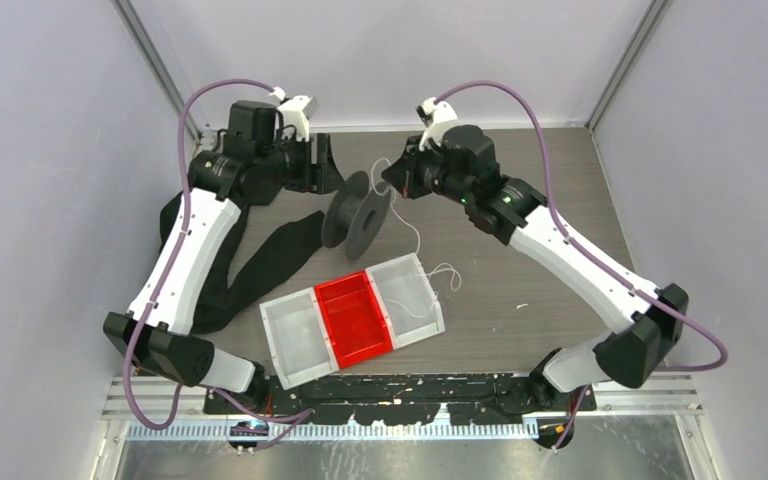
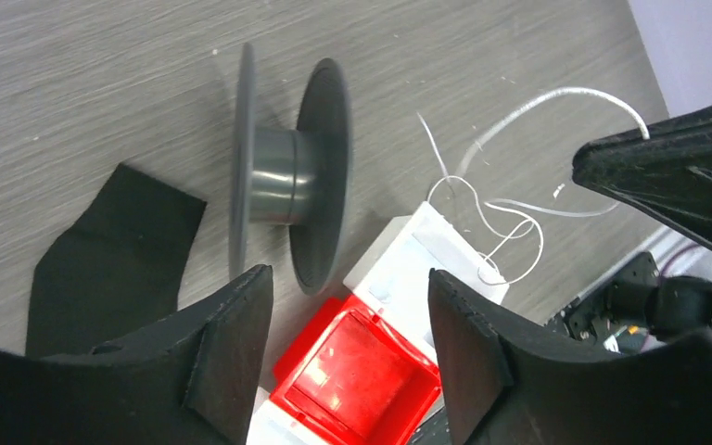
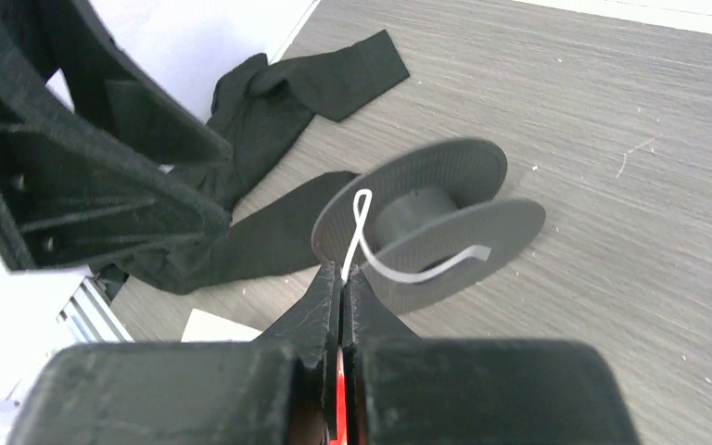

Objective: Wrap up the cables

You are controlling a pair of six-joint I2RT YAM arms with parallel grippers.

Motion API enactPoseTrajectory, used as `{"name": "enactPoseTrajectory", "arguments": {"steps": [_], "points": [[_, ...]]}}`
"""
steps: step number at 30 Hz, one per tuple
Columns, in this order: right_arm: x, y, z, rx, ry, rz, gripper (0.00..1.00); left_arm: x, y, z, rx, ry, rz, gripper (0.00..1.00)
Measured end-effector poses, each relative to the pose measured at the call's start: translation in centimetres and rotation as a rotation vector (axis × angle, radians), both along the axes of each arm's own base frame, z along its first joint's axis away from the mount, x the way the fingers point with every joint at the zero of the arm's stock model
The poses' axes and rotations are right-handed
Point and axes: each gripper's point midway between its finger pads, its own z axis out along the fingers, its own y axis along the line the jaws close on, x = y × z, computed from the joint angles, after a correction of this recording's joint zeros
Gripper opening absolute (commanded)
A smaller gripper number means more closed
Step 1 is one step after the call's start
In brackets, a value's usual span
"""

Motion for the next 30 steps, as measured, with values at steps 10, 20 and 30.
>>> {"name": "enactPoseTrajectory", "arguments": {"steps": [10, 20, 30], "points": [[4.8, 4.4, -2.7, 0.009, 0.024, 0.0, 0.01, 0.6, 4.3, -2.4, 0.047, 0.008, 0.209, 0.82], [6.7, 7.6, -2.7, 0.105, 0.044, 0.034, 0.01, -0.1, 5.7, -5.1, 0.041, -0.022, 0.239, 0.83], [6.3, 8.7, -0.1, 0.164, 0.003, 0.063, 0.01, 0.5, 5.2, -4.7, 0.015, -0.067, 0.225, 0.83]]}}
